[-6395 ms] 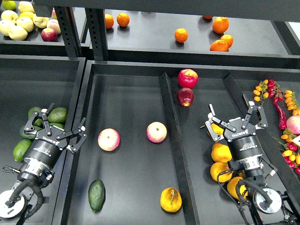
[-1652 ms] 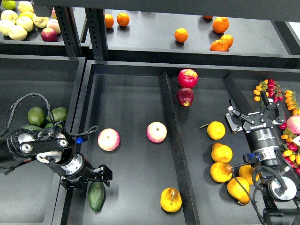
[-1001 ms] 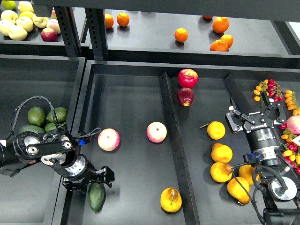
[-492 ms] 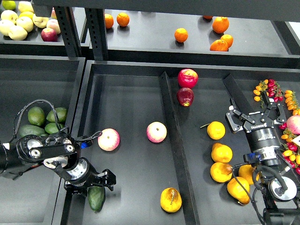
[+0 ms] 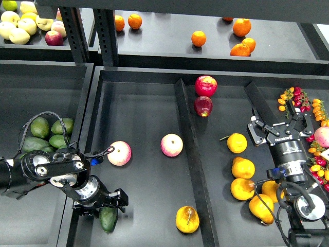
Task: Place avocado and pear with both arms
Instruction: 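Close the left gripper on the avocado and lift it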
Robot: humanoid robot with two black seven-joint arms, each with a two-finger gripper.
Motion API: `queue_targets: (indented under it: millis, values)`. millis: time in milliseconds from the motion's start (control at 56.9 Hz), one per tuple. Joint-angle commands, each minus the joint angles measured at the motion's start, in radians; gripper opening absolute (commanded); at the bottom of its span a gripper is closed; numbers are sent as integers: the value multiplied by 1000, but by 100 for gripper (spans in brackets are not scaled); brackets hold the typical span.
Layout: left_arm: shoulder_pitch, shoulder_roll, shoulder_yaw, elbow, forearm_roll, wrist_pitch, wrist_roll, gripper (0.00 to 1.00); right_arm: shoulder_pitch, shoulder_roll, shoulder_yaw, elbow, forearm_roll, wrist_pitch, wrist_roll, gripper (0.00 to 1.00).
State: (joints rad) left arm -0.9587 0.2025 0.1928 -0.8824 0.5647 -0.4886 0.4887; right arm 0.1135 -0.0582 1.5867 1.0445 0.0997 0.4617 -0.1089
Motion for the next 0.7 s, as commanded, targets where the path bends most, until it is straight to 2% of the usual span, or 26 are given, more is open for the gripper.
queue_targets:
  millis: [0,88,228,474,685]
  values:
    - [2,-2,-12,19,1,0,0,59,0,-2,4,0,0,2,0,100]
    - [5,-2,-19,28,1,0,0,51,0,-3,4,0,0,14,0,100]
    - [6,-3,-49,39,41,0,0,44,0,-3,4,0,0,17,0,100]
    - [17,-6,-119,43,78,0,0,36,0,-3,4,0,0,21,0,100]
    - [-17,11,-174,-30,54,0,0,36,0,-3,4,0,0,26,-2,100]
